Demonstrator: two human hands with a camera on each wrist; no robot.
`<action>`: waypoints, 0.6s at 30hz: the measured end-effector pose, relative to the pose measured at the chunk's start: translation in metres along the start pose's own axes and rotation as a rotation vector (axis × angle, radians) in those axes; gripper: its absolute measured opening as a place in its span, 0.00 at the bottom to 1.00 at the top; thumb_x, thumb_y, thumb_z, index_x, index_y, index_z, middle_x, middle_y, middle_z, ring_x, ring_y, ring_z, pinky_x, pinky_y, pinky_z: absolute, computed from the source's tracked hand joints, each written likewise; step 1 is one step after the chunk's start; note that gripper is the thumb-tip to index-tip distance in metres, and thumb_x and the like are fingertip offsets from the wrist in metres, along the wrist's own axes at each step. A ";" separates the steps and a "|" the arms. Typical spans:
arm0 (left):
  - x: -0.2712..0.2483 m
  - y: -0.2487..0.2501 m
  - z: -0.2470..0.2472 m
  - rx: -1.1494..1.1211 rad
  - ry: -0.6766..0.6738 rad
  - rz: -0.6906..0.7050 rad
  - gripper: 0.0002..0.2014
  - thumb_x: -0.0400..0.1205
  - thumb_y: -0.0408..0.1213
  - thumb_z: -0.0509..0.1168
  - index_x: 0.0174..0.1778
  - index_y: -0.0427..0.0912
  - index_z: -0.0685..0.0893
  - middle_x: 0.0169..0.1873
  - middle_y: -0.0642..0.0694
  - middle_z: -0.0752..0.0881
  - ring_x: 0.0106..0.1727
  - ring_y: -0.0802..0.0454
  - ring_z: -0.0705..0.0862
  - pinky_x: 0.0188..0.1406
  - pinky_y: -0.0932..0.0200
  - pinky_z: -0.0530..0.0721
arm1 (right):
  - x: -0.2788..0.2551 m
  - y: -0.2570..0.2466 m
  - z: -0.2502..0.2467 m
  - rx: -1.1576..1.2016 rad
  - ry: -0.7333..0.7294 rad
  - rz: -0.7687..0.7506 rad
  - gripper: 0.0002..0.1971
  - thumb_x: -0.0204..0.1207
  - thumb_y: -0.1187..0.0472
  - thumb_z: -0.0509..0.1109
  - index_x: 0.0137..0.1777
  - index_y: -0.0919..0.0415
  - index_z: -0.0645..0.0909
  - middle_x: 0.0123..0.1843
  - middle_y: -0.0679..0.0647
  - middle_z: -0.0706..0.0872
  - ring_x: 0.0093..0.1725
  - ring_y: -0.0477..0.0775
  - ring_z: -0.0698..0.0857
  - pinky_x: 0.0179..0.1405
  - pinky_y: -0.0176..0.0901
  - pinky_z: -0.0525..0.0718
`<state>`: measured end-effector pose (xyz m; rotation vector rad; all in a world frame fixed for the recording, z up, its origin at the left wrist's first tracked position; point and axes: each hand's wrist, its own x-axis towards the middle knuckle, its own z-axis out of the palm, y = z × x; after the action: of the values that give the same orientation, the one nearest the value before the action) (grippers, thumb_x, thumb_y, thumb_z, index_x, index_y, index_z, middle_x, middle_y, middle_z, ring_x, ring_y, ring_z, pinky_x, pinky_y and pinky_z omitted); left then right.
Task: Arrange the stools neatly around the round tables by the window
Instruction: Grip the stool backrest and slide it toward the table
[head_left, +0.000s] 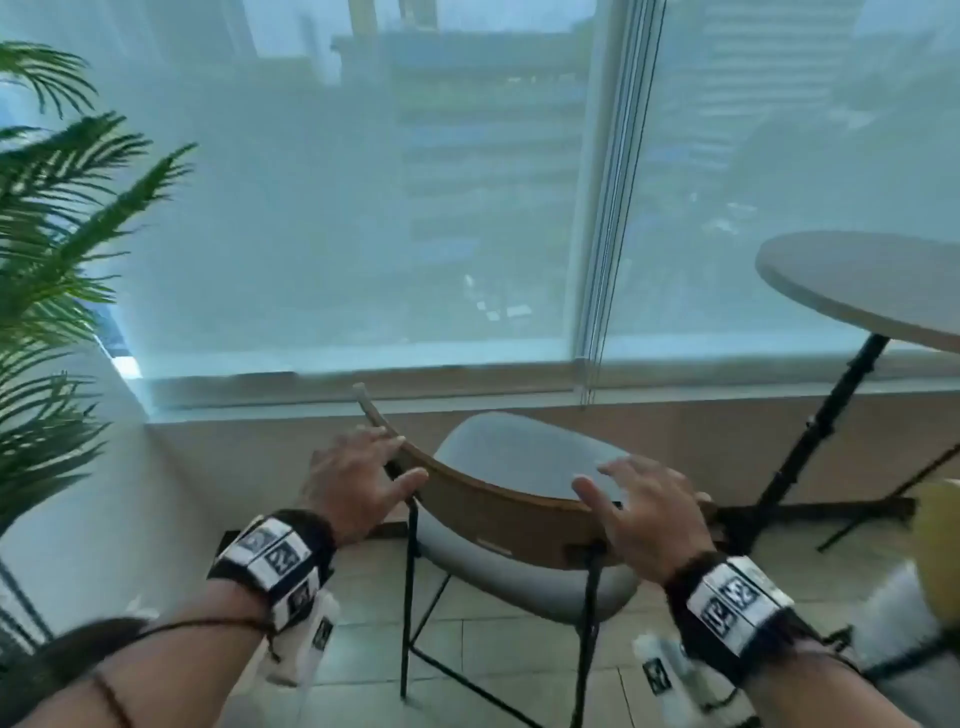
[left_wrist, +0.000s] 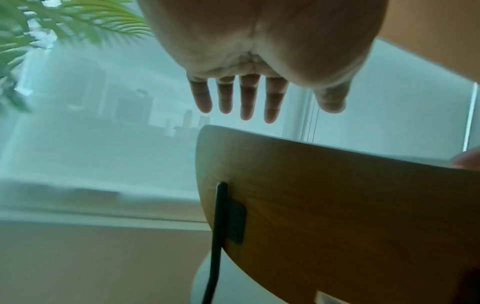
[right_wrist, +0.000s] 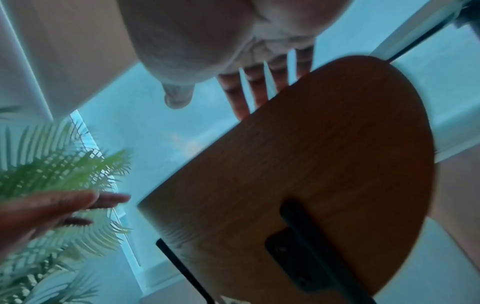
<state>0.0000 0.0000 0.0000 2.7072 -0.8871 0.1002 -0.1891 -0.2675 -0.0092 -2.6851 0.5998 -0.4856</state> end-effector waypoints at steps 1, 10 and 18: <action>0.019 0.004 0.002 0.060 -0.018 0.050 0.46 0.72 0.76 0.39 0.74 0.49 0.78 0.75 0.43 0.77 0.76 0.43 0.71 0.73 0.37 0.67 | 0.015 -0.007 0.004 -0.103 -0.099 -0.002 0.48 0.69 0.20 0.33 0.54 0.53 0.86 0.56 0.52 0.88 0.58 0.55 0.83 0.68 0.59 0.73; 0.094 -0.001 0.042 0.197 -0.228 0.361 0.46 0.62 0.88 0.36 0.16 0.47 0.75 0.14 0.53 0.72 0.17 0.52 0.71 0.53 0.47 0.79 | 0.020 -0.005 0.017 -0.324 -0.290 -0.016 0.50 0.52 0.10 0.30 0.19 0.56 0.71 0.19 0.49 0.75 0.21 0.50 0.75 0.26 0.42 0.71; 0.122 -0.017 0.054 0.122 -0.135 0.642 0.46 0.54 0.91 0.38 0.16 0.47 0.74 0.14 0.52 0.73 0.16 0.54 0.68 0.19 0.63 0.67 | -0.009 -0.029 0.027 -0.401 -0.239 0.159 0.56 0.56 0.11 0.31 0.25 0.61 0.83 0.22 0.50 0.82 0.24 0.48 0.81 0.26 0.40 0.70</action>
<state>0.1072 -0.0715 -0.0367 2.4422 -1.8115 0.1053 -0.1766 -0.2319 -0.0241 -2.9679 0.9106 0.0046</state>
